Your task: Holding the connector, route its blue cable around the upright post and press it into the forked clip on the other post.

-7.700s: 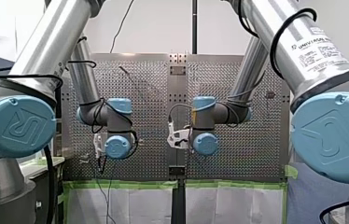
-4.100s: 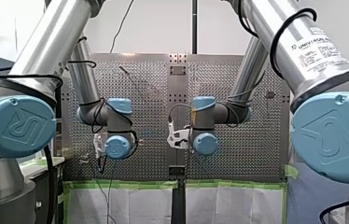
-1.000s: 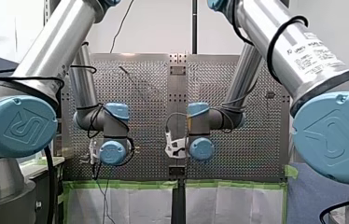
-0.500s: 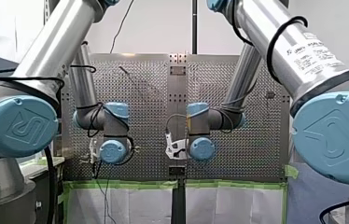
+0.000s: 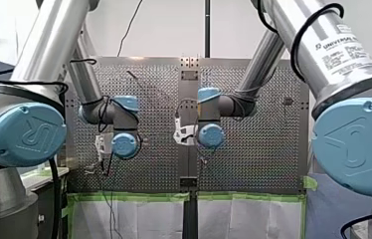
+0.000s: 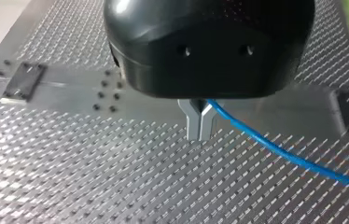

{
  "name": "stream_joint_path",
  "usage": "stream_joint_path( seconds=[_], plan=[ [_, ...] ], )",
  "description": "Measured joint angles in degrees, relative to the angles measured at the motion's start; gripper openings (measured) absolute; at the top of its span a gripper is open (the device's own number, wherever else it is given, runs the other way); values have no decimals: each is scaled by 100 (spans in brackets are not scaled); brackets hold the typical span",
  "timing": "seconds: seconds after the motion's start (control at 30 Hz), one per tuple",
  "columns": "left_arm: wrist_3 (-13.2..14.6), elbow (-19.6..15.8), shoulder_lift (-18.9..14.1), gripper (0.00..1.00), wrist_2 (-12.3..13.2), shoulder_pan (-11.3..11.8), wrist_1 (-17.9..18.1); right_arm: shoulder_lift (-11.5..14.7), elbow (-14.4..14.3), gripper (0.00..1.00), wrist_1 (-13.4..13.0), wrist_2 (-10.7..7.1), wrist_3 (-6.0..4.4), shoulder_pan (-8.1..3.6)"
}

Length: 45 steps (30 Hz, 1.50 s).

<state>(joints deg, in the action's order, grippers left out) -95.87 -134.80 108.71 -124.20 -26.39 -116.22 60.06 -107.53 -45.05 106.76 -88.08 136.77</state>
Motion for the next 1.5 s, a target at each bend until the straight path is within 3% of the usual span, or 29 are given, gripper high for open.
stream_joint_path(
  seconds=[0.2,0.37,0.63,0.83,1.17,1.5],
  plan=[
    [125,267,-345,0,-342,88,-345,299,257,0,289,-77,-8,-56],
    [79,503,-634,0,-621,157,-637,571,527,0,559,-301,-18,-99],
    [-45,947,-1085,0,-861,232,-1085,987,1016,0,1063,-628,-26,-204],
    [-88,1295,-1433,0,-1000,299,-1432,1021,1290,0,1410,-937,-33,-306],
    [-57,1812,-1949,0,-1065,497,-1950,1022,1705,0,1631,-1427,-43,-466],
    [15,2385,-2523,0,-910,840,-2523,1015,2189,0,1847,-1700,-50,-528]
  ],
)
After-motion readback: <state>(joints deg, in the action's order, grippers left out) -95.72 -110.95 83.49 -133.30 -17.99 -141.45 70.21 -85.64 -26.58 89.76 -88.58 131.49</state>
